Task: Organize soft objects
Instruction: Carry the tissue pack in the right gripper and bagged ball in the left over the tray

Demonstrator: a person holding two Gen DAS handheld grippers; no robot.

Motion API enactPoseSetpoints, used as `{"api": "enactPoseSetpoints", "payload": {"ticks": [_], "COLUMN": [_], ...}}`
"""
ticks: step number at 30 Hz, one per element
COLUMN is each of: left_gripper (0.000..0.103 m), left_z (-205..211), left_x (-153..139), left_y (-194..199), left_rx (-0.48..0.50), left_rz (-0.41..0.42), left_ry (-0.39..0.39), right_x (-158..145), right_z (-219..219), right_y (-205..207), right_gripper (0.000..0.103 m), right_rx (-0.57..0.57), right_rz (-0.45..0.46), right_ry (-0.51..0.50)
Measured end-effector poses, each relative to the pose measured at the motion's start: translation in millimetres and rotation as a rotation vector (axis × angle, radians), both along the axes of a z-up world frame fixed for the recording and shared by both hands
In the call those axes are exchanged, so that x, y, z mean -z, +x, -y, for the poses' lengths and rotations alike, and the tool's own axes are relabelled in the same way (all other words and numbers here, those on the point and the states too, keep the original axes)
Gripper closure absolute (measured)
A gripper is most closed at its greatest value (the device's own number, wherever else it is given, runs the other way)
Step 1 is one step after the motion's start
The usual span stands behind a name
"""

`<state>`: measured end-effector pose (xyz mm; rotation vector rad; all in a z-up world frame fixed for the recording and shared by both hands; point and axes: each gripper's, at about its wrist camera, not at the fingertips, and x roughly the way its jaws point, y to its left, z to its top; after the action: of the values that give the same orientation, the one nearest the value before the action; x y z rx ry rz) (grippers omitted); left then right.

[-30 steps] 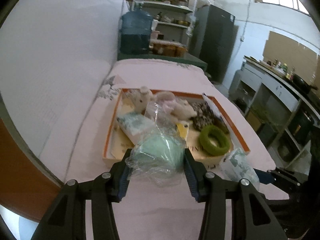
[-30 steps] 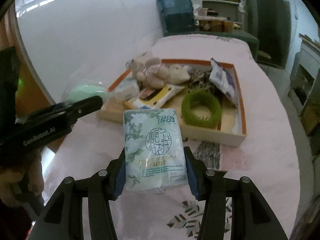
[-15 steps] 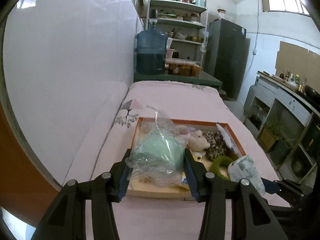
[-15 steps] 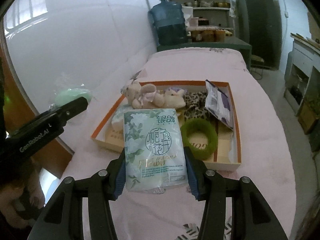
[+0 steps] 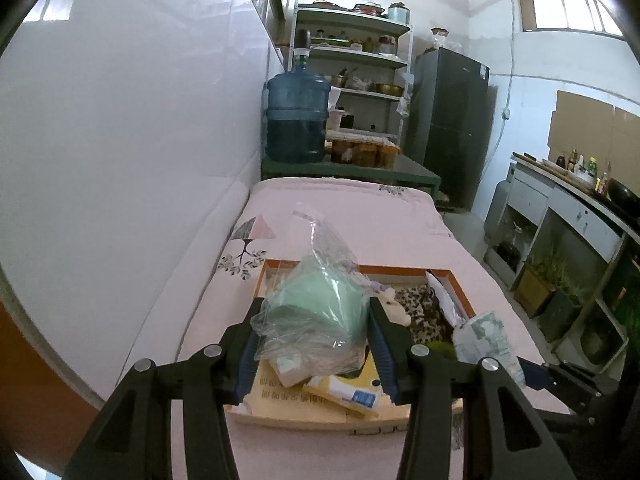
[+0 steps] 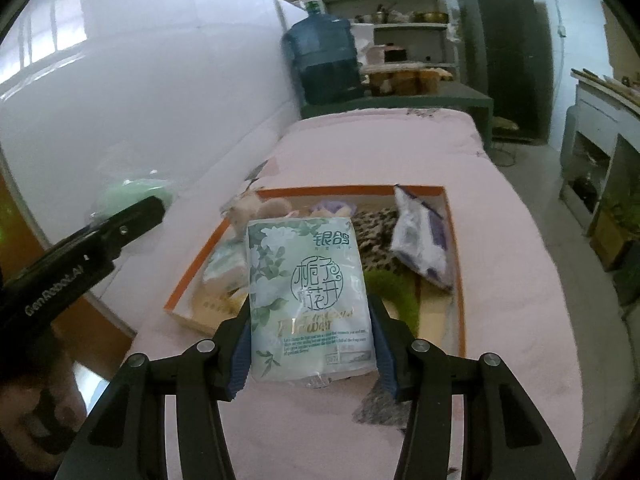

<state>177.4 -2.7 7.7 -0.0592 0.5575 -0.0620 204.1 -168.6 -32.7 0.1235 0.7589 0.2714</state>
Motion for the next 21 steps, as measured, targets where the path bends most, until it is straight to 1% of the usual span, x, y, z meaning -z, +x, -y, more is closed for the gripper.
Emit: {"api": "enactPoseSetpoints", "payload": {"ticks": [7, 14, 21], "left_gripper": [0.054, 0.054, 0.054], "left_z": [0, 1, 4], "left_x": [1, 5, 12], "left_y": [19, 36, 54], "left_rx": [-0.018, -0.024, -0.009], "left_rz": [0.003, -0.003, -0.015], "left_ry": [-0.009, -0.022, -0.045], "right_x": [2, 4, 3], "right_z": [17, 20, 16], "right_y": [18, 37, 56], "right_gripper": [0.05, 0.05, 0.05], "right_rx": [0.042, 0.041, 0.027], "right_rz": [0.003, 0.01, 0.018], "right_ry": [-0.003, -0.01, -0.017]}}
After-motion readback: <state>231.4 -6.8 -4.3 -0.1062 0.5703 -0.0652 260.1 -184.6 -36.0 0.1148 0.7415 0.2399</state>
